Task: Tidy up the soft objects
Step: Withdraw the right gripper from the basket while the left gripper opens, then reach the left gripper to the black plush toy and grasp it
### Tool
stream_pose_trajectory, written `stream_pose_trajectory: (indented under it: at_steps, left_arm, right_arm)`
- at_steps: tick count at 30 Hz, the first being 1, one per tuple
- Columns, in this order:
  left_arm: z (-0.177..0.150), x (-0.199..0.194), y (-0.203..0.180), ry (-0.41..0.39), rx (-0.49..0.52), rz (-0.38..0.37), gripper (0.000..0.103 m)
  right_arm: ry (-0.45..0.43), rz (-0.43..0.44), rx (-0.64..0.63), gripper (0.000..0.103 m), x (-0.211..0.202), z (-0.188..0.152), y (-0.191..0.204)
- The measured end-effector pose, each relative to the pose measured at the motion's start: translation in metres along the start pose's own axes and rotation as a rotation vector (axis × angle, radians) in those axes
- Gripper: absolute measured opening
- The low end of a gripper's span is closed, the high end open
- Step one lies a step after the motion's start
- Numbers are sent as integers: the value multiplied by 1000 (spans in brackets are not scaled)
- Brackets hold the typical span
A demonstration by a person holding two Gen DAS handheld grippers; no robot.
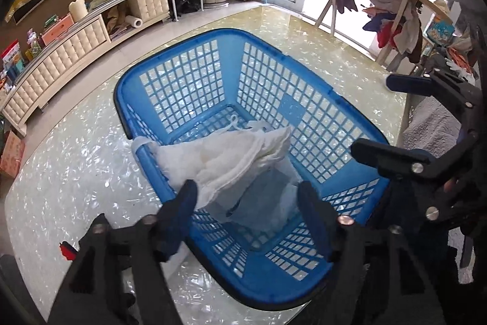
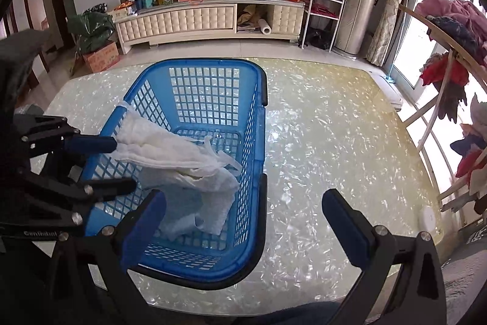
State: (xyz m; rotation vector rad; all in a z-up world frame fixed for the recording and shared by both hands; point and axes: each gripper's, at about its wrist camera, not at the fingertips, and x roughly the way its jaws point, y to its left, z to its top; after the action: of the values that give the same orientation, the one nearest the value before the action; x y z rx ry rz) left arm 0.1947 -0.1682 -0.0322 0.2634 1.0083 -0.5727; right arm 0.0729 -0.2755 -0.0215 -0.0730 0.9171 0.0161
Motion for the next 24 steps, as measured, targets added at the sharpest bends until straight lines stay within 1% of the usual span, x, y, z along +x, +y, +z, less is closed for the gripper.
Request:
stream_pose_trajectory:
  at_steps: [1,4,8,9,13,17,21,24]
  left_arm:
    - [0,-1,-2,2,7,5,75]
    - [1,-6,-3,6,21,26,75]
    - [2,-14,2,-7,1,9,75]
    - [1,-18,3,-14,0,14,76]
    - [-4,-39,8,-56,6,13,82]
    - [-13,-60,15,-83,16,40,85]
    - [-24,-80,29,-98,-17,37,88]
    - [-32,-91,37,-111,-32,54,94]
  right_arm:
    - [-1,1,1,102,0,-1,-1]
    - [-1,2,3,102,0,-1,-1]
    - [-7,4,15,102,-5,-2,-3]
    - [-10,8,18,102,-6,-2,-3]
    - [-25,23,19,102,-11,2,0]
    - [-45,26,14,102,-18,7,7]
    - [-72,71,6,102,-23,11,18]
    - [-78,94,-5,102,-25,15,28]
